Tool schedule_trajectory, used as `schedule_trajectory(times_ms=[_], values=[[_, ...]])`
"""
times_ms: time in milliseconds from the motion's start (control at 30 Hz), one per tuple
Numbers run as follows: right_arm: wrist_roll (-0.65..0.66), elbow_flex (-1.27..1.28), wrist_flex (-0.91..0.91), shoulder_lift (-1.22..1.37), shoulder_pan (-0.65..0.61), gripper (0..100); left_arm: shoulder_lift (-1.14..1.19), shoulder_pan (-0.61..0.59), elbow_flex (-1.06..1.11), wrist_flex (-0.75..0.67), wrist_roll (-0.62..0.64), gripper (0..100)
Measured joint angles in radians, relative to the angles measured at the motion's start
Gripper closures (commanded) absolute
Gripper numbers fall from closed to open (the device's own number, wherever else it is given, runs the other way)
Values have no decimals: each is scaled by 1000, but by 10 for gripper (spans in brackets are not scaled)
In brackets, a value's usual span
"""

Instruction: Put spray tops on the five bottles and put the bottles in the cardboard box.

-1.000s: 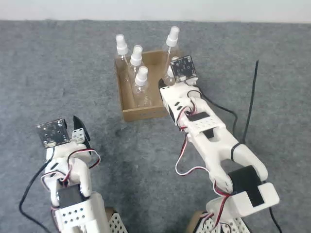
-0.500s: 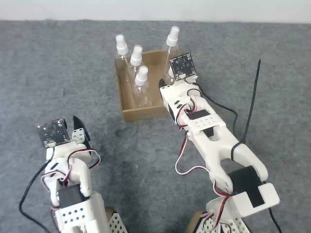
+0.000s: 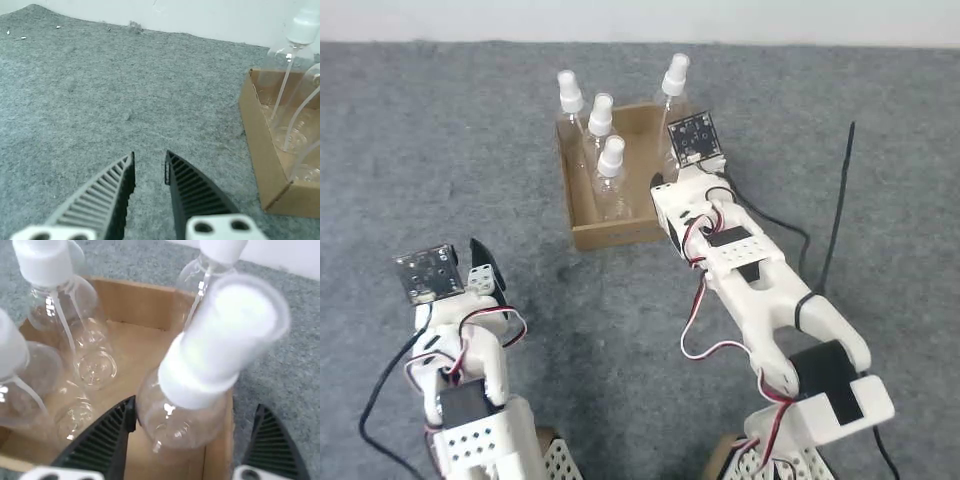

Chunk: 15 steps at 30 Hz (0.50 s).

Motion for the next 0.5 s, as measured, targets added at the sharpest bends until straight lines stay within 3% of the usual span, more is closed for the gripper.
schedule_trajectory(times_ms=[500], values=[[0,0,222,-124,0,706,0,0,0,0,0,905]])
